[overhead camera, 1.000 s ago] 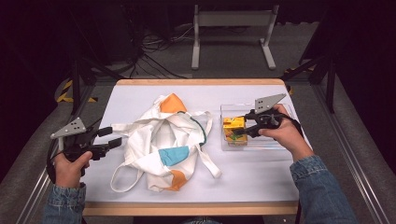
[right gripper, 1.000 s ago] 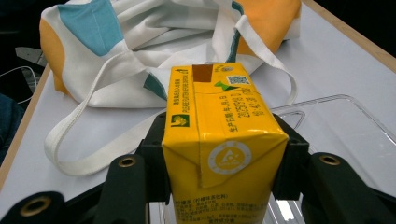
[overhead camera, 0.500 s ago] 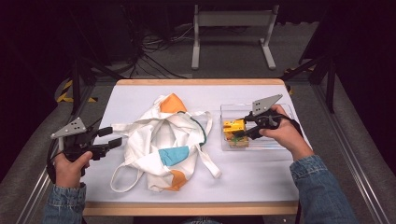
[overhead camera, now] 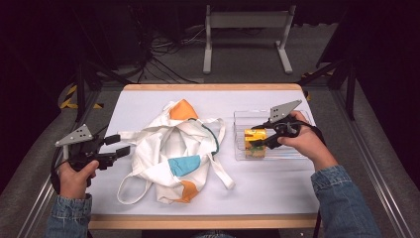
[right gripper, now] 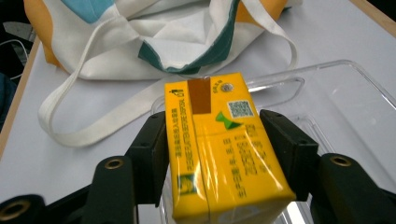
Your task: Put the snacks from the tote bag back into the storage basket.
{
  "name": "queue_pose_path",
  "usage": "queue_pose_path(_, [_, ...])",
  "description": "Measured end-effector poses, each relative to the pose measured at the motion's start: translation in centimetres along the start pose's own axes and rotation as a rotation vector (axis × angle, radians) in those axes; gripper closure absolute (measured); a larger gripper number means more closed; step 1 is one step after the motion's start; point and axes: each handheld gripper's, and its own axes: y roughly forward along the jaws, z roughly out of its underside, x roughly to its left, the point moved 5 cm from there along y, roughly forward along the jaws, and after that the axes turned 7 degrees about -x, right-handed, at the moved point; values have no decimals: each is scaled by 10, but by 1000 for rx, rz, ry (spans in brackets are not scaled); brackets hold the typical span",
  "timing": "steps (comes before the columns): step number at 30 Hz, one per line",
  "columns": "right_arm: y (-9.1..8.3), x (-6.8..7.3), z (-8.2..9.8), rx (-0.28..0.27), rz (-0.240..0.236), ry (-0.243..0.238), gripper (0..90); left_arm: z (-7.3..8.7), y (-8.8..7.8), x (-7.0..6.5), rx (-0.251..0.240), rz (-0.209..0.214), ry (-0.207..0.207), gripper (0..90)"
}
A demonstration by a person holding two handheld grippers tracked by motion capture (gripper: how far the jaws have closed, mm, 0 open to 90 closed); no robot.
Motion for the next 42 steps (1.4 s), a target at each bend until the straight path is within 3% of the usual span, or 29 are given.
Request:
queue_pose_path(10, [-9,1,2,-7,13,-7,455,-1,2,-1,1,6,-4,344])
queue_pose_path(14, [-13,1,-1,-40,25,1,400,-1,2,0,1,5,12,344])
queue_pose_path(22, [-27,5,-14,-134,95,29,302,-1,3,-1,2,4,3,345])
queue_pose_path(30, [-48,19,-33,-246,170,65,238,-1,1,-2,3,0,13,344])
queue_pose_path(37, [-73,30,-36,-281,261,80,210,0,-4,-3,-8,-12,16,342])
queue_pose_path(40, [-84,34,-33,-273,322,89,208,2,-7,-4,-12,-16,18,340])
queue_pose_path(42, [-90,37,-30,-274,337,101,208,3,-9,-4,-22,-20,14,340])
